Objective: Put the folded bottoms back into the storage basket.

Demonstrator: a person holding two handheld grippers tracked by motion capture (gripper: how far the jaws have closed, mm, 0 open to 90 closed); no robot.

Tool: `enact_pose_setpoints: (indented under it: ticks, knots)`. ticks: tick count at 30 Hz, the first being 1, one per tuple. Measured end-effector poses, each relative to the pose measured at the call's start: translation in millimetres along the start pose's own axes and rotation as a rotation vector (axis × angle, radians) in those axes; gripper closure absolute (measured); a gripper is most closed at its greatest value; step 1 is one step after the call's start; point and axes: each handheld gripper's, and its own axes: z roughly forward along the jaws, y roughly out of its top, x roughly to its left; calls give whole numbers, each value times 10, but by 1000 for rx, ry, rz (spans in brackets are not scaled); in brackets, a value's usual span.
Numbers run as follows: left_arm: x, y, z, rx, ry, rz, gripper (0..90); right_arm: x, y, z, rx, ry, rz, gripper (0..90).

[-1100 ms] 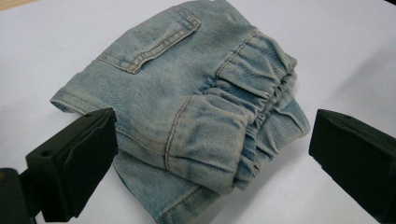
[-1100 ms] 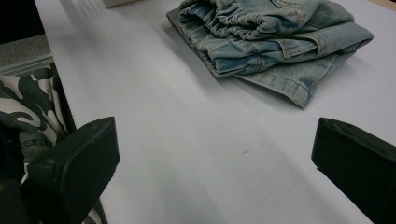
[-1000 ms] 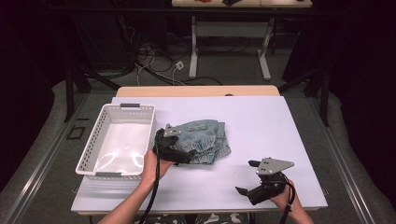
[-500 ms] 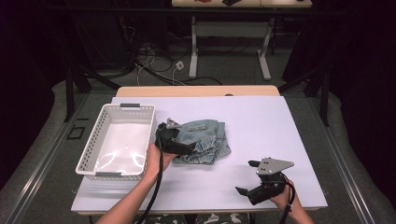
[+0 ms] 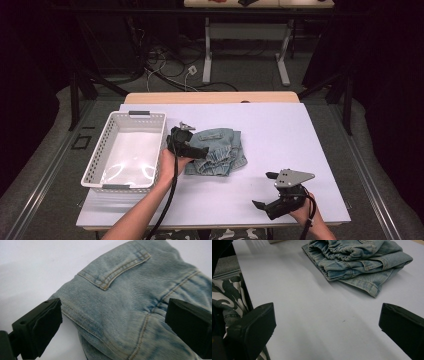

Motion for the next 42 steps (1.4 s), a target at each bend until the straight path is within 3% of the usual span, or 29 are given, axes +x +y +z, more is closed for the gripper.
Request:
enact_pose_setpoints:
  ticks: [7, 14, 18, 19, 24, 26, 31, 33, 37, 39, 42]
  knots:
    - [92, 0, 140, 39, 26, -41, 10, 0, 0, 4, -1, 4, 1, 8]
    - [110, -32, 307, 124, 50, -58, 25, -3, 0, 6, -1, 5, 1, 8]
    - [115, -39, 360, 155, 39, -52, 27, -3, -2, -1, -3, 3, 0, 8]
    - [128, -47, 388, 181, 26, -63, 30, 0, -1, -1, 0, 4, -2, 8]
    - [185, -62, 430, 211, -18, -105, 34, 1, 1, 3, 0, 1, 0, 8]
    - [177, -51, 429, 219, -17, -93, 40, 3, 2, 2, -1, 1, -2, 8]
    - [133, -33, 413, 218, -39, -68, 180, 4, 4, 12, 0, 4, -4, 9]
    - [130, -23, 408, 225, -49, -64, 194, 3, 5, 11, 0, 6, -2, 9]
    - [121, -16, 397, 229, -77, -66, 278, 0, 6, 17, 2, 4, -6, 9]
    - [109, -11, 392, 229, -92, -60, 379, 1, 8, 17, 4, 5, -6, 9]
    - [101, -12, 390, 229, -112, -65, 429, 0, 8, 20, 3, 6, -5, 9]
